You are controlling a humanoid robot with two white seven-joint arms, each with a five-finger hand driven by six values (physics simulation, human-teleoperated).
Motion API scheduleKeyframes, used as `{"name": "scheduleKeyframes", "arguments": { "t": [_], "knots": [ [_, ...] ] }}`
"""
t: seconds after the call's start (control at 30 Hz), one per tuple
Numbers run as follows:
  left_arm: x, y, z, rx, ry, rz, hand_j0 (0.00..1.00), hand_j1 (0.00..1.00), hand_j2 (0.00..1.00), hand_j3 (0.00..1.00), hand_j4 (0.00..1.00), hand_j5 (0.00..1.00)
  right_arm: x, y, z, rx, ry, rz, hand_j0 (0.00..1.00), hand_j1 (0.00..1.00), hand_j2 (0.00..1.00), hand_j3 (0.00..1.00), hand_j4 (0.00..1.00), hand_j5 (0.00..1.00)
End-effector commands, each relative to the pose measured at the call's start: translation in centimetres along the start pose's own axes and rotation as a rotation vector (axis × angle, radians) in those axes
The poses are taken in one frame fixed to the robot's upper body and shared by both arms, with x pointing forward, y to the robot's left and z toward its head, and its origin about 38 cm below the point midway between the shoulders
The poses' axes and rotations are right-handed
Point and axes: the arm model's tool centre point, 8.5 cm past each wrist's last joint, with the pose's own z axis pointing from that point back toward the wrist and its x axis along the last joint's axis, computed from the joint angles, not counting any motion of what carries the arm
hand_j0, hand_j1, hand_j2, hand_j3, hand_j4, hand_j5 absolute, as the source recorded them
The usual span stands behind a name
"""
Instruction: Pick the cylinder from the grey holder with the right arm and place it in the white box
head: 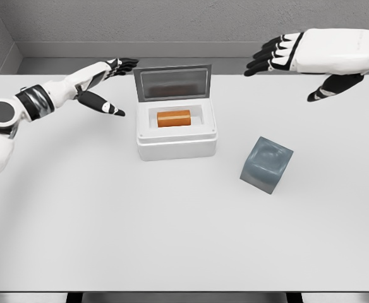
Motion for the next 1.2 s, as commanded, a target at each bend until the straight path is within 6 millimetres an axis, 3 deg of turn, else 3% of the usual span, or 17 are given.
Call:
{"name": "scheduleKeyframes", "arguments": {
  "t": [0.0, 0.9, 1.17],
  "knots": [
    [0.2, 0.2, 0.3, -0.004, -0.004, -0.007, 1.00, 1.00, 1.00, 1.00, 1.00, 1.00, -0.2, 0.1, 0.6, -0.005, 0.014, -0.009, 1.00, 1.00, 1.00, 1.00, 1.00, 1.00],
    [1.6, -0.9, 1.7, -0.055, -0.044, -0.056, 1.00, 1.00, 1.00, 1.00, 1.00, 1.00, -0.4, 0.9, 0.7, 0.000, 0.021, -0.032, 1.00, 1.00, 1.00, 1.00, 1.00, 1.00],
    [1.5, -0.3, 3.3, -0.046, -0.039, -0.062, 1.00, 1.00, 1.00, 1.00, 1.00, 1.00, -0.4, 0.9, 0.7, 0.000, 0.021, -0.032, 1.00, 1.00, 1.00, 1.00, 1.00, 1.00]
  ]
}}
